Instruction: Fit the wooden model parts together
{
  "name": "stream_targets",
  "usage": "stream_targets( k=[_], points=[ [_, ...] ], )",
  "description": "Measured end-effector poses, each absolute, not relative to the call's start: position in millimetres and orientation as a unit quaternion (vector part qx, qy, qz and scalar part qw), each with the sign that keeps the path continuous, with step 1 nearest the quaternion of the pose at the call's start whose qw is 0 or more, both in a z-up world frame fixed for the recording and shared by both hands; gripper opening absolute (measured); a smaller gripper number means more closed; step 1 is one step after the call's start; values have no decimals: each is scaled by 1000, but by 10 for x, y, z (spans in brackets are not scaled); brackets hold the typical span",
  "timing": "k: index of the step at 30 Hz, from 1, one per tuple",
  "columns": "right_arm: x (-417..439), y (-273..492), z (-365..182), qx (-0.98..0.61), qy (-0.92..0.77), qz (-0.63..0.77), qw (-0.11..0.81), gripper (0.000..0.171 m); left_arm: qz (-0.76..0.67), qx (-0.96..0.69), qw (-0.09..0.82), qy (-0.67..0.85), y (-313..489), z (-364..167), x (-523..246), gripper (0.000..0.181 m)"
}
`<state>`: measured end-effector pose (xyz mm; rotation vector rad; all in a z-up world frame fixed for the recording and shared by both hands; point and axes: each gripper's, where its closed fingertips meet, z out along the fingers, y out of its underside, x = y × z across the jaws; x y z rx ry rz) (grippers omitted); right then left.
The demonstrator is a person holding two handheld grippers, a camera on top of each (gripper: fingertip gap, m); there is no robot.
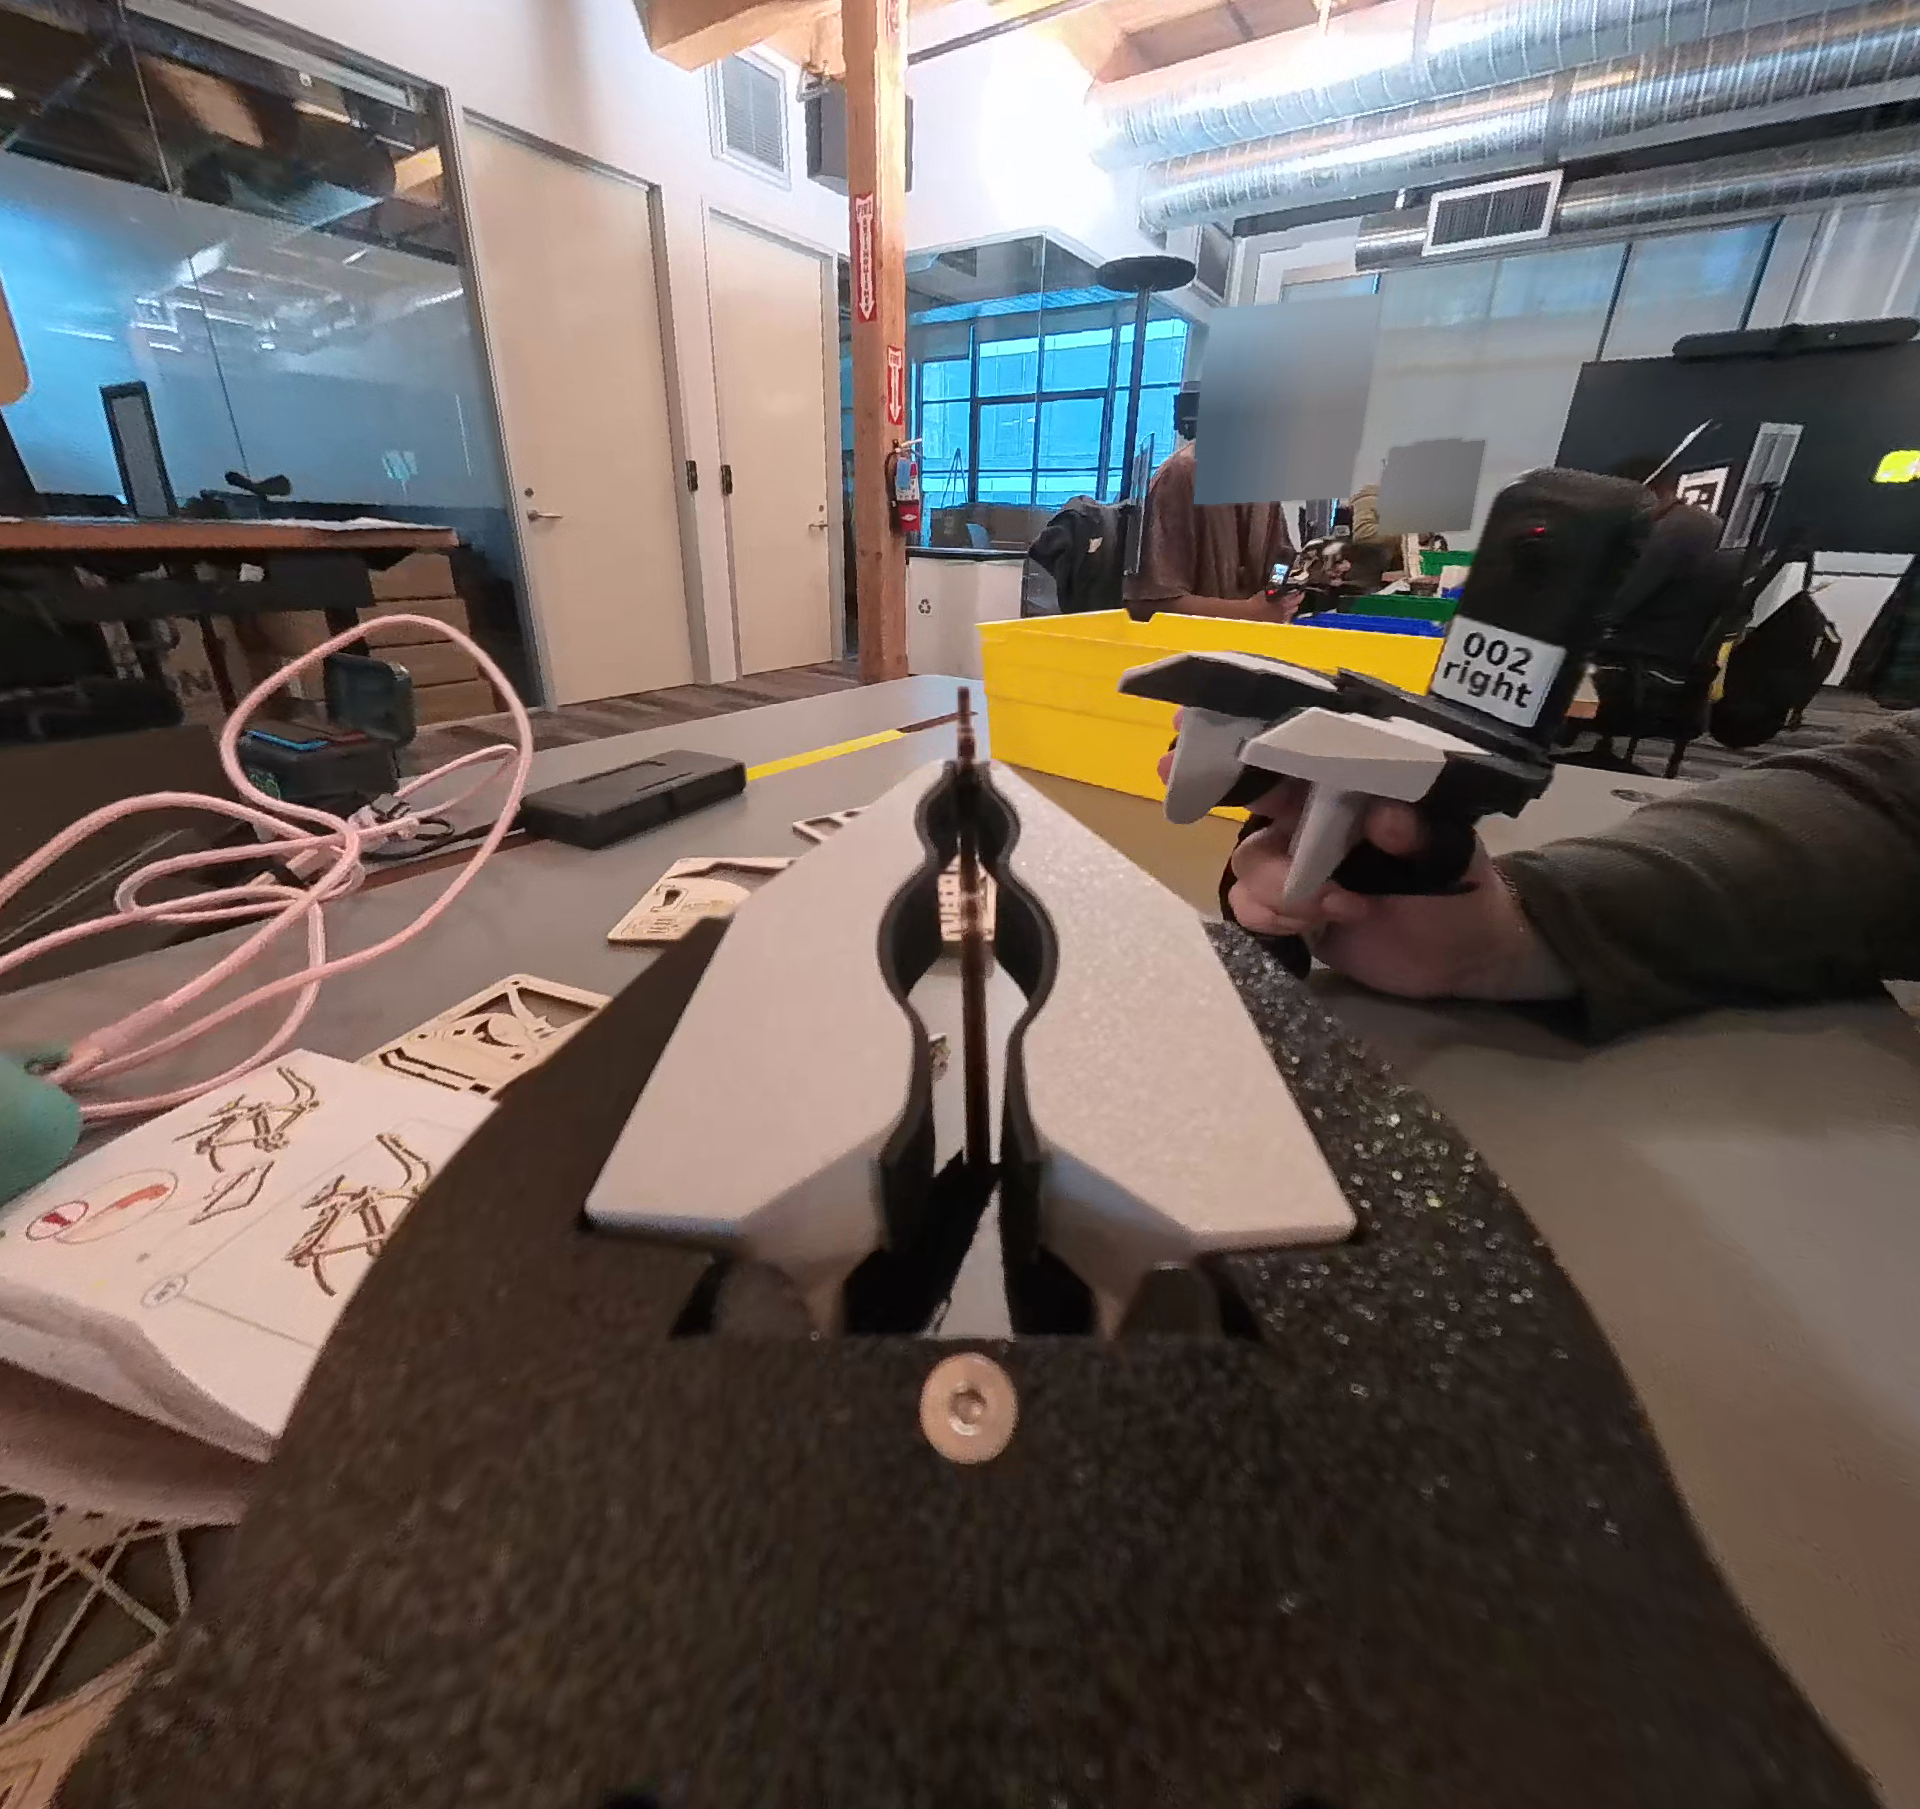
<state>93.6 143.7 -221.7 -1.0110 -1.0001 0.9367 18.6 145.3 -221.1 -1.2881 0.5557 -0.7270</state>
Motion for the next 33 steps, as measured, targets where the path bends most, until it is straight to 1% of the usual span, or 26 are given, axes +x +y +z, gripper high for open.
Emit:
stream_targets(
  k=[7, 14, 26, 33],
  points=[
    [872, 1428, -2270, -453, -455, 414, 645, 40, -293, -584, 712, 257, 1524, -2239, 179, 0],
    [877, 1518, -2282, -468, -443, 399, 652, 39, -279, -570, 722, 277, 1475, -2219, 219, 0],
    [798, 1439, -2355, -455, -486, 344, 662, 38, -309, -560, 711, 291, 1395, -2229, 309, 0],
    [796, 1510, -2345, -466, -471, 363, 655, 41, -363, -550, 685, 311, 1307, -2234, 391, 0]
  ],
)
